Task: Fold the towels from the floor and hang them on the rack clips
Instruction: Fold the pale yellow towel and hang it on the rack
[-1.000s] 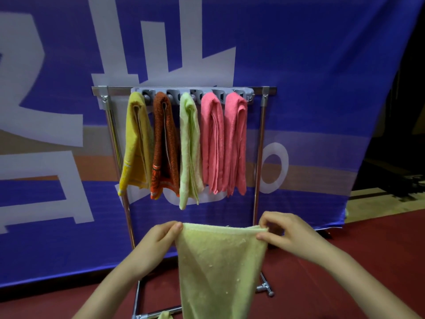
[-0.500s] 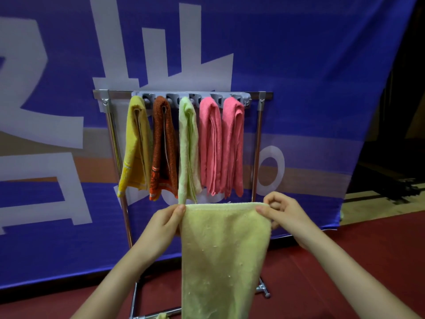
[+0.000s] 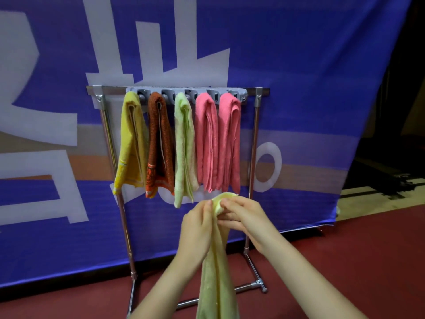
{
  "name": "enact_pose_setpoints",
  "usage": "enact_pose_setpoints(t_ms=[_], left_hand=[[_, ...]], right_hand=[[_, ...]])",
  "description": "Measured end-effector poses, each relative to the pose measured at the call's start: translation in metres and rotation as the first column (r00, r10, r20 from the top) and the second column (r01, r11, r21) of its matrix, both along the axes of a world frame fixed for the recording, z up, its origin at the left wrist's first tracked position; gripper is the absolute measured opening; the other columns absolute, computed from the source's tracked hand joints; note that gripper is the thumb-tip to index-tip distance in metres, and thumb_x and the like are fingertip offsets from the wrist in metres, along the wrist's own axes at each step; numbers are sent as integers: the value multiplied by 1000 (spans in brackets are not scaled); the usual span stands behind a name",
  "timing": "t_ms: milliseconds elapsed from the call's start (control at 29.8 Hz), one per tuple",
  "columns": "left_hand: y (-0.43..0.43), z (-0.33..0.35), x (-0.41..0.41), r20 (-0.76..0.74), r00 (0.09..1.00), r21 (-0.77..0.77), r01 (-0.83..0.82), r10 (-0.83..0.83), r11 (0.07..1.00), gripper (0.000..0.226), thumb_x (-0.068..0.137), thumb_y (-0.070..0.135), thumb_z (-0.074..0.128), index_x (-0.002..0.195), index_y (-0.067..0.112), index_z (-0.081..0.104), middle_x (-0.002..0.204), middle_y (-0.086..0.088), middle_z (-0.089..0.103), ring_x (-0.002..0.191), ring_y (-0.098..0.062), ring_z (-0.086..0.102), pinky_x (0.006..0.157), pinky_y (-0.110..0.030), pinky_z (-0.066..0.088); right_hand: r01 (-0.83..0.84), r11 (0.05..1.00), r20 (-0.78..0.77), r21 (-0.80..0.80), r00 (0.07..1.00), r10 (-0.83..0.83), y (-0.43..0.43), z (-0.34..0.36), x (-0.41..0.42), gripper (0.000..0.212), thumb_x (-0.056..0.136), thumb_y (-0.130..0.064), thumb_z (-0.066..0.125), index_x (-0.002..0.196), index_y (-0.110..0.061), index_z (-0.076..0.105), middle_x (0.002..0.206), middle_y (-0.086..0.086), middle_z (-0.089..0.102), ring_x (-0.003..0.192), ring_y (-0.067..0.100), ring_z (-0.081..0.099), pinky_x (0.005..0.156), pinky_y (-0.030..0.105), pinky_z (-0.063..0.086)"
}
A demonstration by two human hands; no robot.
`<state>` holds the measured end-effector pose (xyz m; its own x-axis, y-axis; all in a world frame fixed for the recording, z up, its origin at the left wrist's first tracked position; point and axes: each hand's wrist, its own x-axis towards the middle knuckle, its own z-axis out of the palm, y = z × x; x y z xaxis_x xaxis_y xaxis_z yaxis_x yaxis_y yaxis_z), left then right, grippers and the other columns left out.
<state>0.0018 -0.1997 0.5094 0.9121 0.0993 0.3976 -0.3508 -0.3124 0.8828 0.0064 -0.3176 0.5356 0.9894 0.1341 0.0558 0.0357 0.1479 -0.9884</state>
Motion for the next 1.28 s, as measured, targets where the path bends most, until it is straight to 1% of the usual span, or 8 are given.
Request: enact_pose_setpoints(t_ms=[235, 504, 671, 772, 839, 1007, 1108, 1276], left_hand=[[5, 7, -2, 31, 983, -66, 181, -179, 981, 24, 93, 25, 40, 86, 26, 63, 79, 10, 67, 78, 9, 61, 70, -7, 43], [14, 16, 6, 103, 979, -22, 179, -175, 984, 21, 93, 20, 43, 96, 18, 64, 97, -3, 70, 92, -5, 62, 82, -21, 47], [15, 23, 7, 100, 983, -23, 157, -154, 987, 30, 93, 24, 38, 93, 8, 64, 87, -3, 66, 78, 1, 57, 74, -19, 46], [18, 30, 4, 132, 976, -26, 177, -172, 984, 30, 94, 21, 35, 87, 9, 62, 77, 3, 60, 68, 7, 54, 64, -9, 42], [21, 35, 3, 144, 973, -17, 187, -182, 982, 30, 95, 19, 34, 81, 14, 60, 72, 8, 57, 64, 9, 54, 61, -7, 41], [36, 30, 8, 44, 976, -23, 215, -214, 976, 38, 94, 34, 33, 87, 11, 63, 80, -4, 61, 78, -11, 56, 77, -41, 49], [40, 38, 8, -47, 955, -110, 286, -292, 952, 32, 85, 46, 42, 84, 22, 64, 79, 6, 65, 76, -6, 60, 73, -24, 50], [43, 53, 17, -170, 957, 306, 279, -236, 910, 72, 50, 70, 55, 110, 30, 54, 100, 8, 59, 93, -4, 56, 72, -12, 42]], right_hand=[[-47, 987, -12, 156, 999, 49, -2, 3, -3, 55, 95, -40, 22, 79, -3, 59, 86, 17, 65, 79, 23, 65, 74, 28, 56], [-155, 979, 50, 130, 988, 150, -8, 15, -4, 51, 95, -42, 14, 81, -8, 50, 95, 24, 65, 88, 28, 66, 80, 33, 55], [28, 999, 208, -18, 978, -24, -17, 5, -1, 12, 91, -14, 46, 101, -7, 45, 71, 5, 63, 60, 12, 61, 61, 21, 53], [118, 969, 260, -218, 964, -59, -24, -7, 4, 38, 82, -3, 59, 115, -17, 46, 88, 1, 57, 76, 10, 53, 73, 19, 47], [83, 955, 232, -285, 973, -15, -24, -8, 4, 19, 84, -6, 57, 99, -17, 60, 94, 2, 61, 82, 4, 58, 75, 10, 46], [66, 984, 199, -167, 979, -32, -23, -7, 4, 19, 87, -13, 53, 87, 3, 65, 76, 7, 63, 71, 12, 58, 62, 14, 50], [37, 986, 218, -164, 976, 0, -15, -8, 2, 21, 86, -11, 55, 87, 9, 62, 76, 12, 60, 73, 19, 54, 60, 19, 46], [-46, 980, 232, -193, 968, 91, -8, -8, 1, 10, 85, -9, 57, 82, -4, 66, 73, 3, 64, 66, 6, 61, 60, 15, 49]])
